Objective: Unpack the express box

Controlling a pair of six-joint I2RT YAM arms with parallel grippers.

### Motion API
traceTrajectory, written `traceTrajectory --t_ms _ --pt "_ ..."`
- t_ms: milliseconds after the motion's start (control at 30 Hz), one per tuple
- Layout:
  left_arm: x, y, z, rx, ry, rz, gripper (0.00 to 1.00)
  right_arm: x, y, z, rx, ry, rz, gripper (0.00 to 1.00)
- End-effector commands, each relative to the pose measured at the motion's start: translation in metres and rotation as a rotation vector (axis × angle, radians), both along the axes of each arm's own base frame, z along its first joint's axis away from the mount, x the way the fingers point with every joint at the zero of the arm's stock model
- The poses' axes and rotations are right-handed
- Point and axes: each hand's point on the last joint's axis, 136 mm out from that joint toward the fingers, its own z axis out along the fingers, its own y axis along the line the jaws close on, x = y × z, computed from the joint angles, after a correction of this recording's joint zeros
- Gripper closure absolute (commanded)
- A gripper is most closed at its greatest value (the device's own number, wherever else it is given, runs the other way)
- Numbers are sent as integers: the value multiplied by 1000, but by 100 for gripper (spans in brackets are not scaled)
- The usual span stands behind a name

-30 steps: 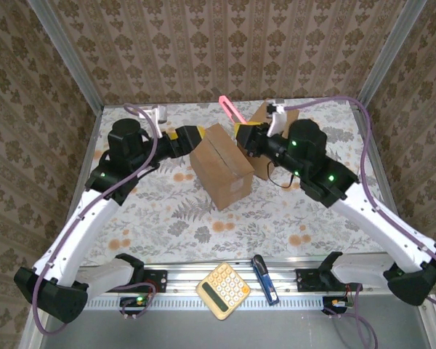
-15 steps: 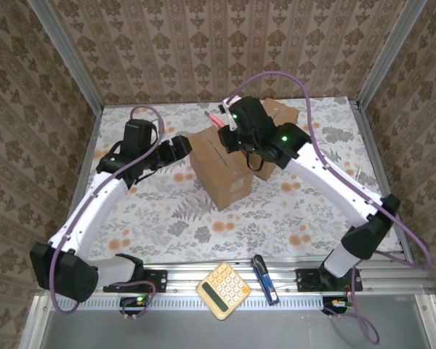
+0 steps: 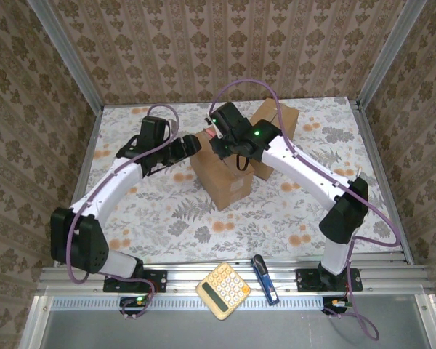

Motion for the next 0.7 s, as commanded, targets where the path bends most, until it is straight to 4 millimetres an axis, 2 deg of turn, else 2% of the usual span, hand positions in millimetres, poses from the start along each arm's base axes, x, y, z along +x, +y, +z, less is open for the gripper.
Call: traceTrajectory --t_ms 0,300,667 --pt "9 -5 0 -34 -20 -1 21 9 3 13 -1 -57 -12 100" --pt "16 -7 -18 -29 7 6 23 18 7 4 10 -64 -44 100" --pt "15 -6 -38 -19 38 14 27 24 9 -9 6 -58 -70 100"
